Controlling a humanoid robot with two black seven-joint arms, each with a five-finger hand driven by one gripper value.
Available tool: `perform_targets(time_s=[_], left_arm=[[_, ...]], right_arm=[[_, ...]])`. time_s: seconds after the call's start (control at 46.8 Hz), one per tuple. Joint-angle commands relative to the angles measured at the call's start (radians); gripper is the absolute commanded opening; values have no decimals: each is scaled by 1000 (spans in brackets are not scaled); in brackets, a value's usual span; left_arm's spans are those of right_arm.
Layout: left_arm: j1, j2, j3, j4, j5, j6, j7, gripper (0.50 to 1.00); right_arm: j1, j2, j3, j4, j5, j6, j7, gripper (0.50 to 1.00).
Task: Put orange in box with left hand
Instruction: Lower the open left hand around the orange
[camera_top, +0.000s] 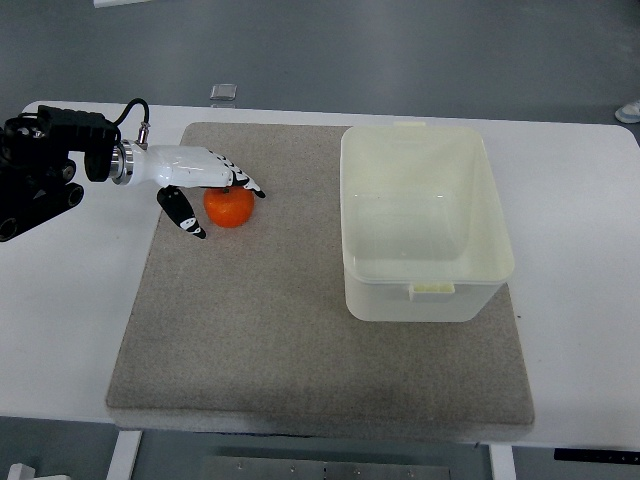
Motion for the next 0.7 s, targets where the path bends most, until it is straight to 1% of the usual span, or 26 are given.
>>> perform_targets(time_s=[0.0,0.192,0.491,0.534,0.619,0.662,0.684], left_arm=[[0,-2,0,12,2,0,0,945],[2,-17,-2,48,16,2,0,934],[2,-25,-3,45,9,2,0,930],[2,-25,-5,46,9,3,0,911],[3,-35,-5,46,5,5,0,894],[3,-35,-3,46,8,3,0,859],[3,-35,-3,46,11,3,0,853]], right_arm=[[1,0,0,0,0,-1,0,944],[-1,0,0,0,0,-1,0,944],[1,0,0,0,0,1,0,944],[-1,0,0,0,0,1,0,944],[1,0,0,0,0,1,0,944],[-1,0,0,0,0,1,0,944],[-1,0,0,0,0,1,0,944]])
